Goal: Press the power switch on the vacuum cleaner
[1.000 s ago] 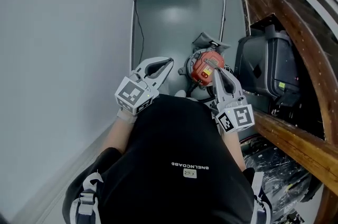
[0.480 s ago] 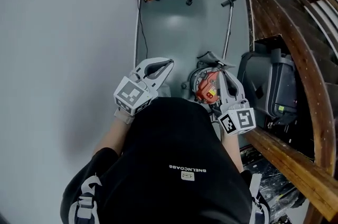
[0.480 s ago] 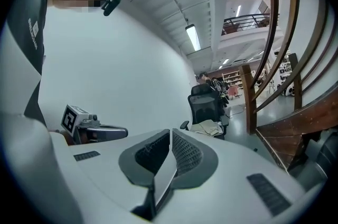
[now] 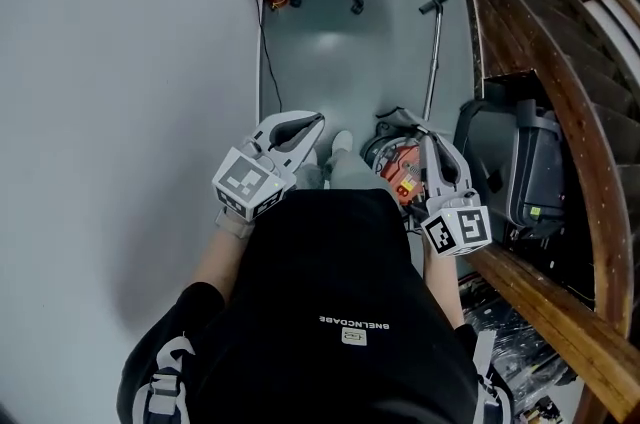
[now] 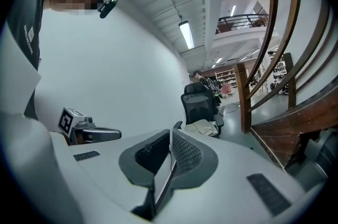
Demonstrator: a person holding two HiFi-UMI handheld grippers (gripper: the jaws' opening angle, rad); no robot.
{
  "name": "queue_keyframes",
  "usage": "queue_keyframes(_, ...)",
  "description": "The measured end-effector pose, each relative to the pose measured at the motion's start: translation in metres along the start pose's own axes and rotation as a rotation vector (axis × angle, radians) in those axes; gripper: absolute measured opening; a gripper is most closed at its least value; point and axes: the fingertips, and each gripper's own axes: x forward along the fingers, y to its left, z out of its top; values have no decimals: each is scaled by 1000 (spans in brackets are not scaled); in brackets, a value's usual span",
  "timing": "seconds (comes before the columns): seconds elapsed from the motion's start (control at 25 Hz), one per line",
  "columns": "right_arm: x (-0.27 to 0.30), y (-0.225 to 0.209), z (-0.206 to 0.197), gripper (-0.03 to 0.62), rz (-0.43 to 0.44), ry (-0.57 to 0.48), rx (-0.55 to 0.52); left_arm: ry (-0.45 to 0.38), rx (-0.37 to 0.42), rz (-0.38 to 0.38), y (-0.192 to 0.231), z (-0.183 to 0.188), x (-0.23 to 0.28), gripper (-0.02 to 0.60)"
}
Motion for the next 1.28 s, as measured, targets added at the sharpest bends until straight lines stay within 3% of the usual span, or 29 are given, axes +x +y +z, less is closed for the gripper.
queue_keyframes(0.36,28,-80,20,35,-51,11,44,48,12,-71,11,23,88,15)
queue_keyframes(0.72,4,-197,38,35,-162,-24,116,113,68,-168,-16,47,214,15)
queue_keyframes(1.28,-81,-306,-27,35,-444,14,283,277,138,-438,-84,40,332,15)
